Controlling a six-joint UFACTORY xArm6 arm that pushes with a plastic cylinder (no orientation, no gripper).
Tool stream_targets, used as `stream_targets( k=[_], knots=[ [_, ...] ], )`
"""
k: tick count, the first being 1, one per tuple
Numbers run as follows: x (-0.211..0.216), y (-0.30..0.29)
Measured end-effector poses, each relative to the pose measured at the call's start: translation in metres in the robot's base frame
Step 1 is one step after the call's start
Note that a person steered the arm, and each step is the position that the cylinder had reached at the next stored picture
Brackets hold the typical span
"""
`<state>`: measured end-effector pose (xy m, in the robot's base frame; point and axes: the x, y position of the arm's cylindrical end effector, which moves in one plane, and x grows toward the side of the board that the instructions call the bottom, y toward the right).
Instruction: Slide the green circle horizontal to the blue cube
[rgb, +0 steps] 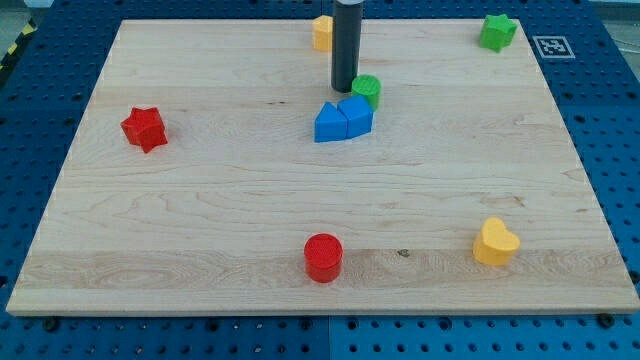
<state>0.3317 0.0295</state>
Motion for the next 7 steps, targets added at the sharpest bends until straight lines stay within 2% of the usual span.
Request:
stream_targets(
  k=[7],
  knots=[
    [0.033,0.029]
  ],
)
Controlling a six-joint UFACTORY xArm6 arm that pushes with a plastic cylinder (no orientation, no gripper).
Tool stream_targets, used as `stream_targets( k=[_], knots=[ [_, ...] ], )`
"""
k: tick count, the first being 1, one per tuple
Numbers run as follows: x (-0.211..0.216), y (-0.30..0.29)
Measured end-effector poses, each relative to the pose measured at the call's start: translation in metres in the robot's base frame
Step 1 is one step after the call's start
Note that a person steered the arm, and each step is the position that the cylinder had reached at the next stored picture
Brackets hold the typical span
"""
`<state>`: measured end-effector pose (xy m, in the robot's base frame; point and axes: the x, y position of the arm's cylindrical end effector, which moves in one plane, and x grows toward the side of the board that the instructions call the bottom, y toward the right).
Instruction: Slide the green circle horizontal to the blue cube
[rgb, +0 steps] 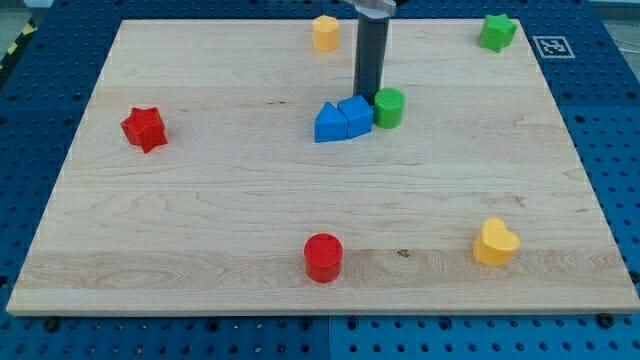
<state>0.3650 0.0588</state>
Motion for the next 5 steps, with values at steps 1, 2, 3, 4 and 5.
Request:
stream_targets(
  k=[1,2,3,4,5],
  knots=[
    [0.000,0.000],
    [-0.002,0.008],
    [-0.010,0.059],
    [-0.010,0.088],
    [-0.001,0.108]
  ],
)
